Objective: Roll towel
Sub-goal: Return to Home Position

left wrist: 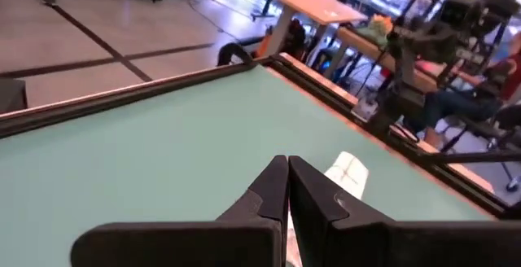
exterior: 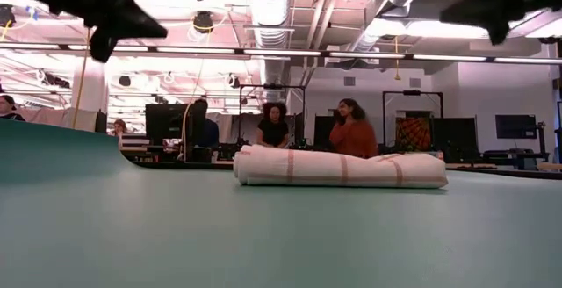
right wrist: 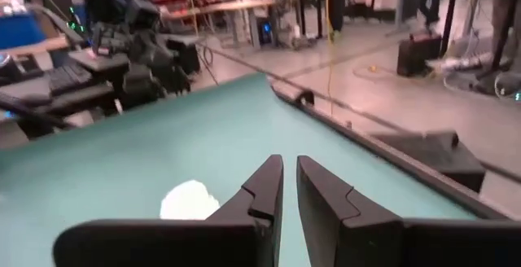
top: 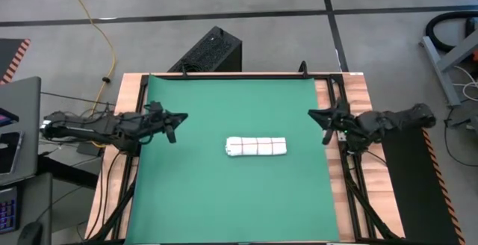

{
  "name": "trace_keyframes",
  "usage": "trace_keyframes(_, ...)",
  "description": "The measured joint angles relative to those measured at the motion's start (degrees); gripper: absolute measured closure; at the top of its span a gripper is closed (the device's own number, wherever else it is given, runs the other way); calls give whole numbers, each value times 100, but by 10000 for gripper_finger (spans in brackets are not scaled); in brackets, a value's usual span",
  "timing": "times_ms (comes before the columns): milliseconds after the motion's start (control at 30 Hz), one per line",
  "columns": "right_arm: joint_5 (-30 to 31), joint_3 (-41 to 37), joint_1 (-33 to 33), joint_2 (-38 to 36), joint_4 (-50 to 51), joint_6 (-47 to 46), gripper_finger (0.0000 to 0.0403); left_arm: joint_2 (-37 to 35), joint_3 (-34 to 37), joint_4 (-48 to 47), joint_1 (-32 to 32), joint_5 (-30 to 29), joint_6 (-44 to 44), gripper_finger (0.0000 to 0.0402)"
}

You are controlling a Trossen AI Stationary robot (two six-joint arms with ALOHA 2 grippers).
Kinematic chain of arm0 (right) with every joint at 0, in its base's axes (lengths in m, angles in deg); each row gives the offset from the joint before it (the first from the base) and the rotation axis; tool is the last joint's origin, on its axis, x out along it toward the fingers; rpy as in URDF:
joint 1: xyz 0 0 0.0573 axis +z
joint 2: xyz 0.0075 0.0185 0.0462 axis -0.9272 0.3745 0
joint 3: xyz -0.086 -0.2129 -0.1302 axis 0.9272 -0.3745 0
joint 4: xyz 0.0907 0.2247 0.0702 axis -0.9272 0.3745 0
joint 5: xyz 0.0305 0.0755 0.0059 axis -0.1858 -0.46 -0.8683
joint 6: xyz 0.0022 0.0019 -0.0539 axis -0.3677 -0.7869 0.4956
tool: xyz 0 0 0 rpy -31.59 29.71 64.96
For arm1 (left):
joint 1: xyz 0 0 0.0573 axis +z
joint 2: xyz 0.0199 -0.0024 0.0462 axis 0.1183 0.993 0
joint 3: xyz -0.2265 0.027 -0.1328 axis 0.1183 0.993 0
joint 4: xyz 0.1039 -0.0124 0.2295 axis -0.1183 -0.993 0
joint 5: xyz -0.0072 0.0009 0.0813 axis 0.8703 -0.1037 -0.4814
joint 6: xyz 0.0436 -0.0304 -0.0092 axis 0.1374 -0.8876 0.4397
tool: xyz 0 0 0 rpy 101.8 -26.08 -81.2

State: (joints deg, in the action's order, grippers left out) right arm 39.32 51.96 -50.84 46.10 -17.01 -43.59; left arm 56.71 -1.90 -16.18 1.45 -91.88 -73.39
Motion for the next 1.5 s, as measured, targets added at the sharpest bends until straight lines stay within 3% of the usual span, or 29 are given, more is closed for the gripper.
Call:
trace_keyframes(133,227,-39,268,-594,813,-526,340,-573,692,182,0,-31,-195,402)
trace_keyframes(333,575,-613,692,-1282,808,-893,340,-1094,1755,1043,-2,218,-656,402)
trace_keyframes(533,1152,-1418,1119,-1639,559,-1257,340,-1382,2277,1271,-9,384,-622,402)
trace_keyframes(933,2257,-1891,1758,-1558,237,-960,340,-1410,2281,1167,-28,279,-143,402)
trace_keyframes(1067,2266,-1893,1766,-1551,224,-802,340,-1410,2281,1176,-26,64,-102,402)
trace_keyframes(1500,2254,-1893,1764,-1553,257,-790,340,-1409,2285,1172,-26,228,-198,402)
